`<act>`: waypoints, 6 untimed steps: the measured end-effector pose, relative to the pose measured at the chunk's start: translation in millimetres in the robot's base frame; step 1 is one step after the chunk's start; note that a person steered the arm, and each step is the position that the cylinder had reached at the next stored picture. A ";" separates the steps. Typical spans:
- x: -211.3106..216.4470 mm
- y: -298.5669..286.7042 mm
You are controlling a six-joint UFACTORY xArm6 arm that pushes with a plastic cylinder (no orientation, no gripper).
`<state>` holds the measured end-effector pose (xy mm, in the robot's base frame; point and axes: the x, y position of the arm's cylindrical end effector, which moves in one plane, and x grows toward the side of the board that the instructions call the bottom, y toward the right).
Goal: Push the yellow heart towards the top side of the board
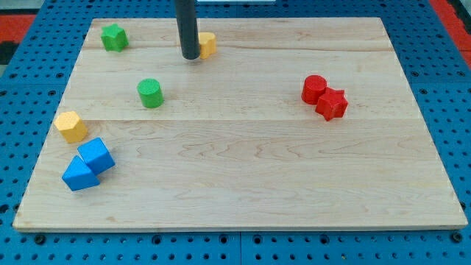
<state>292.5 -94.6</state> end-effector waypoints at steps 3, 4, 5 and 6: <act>-38.7 60.1; -38.8 91.9; -38.8 155.9; -42.8 210.7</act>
<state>249.8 116.1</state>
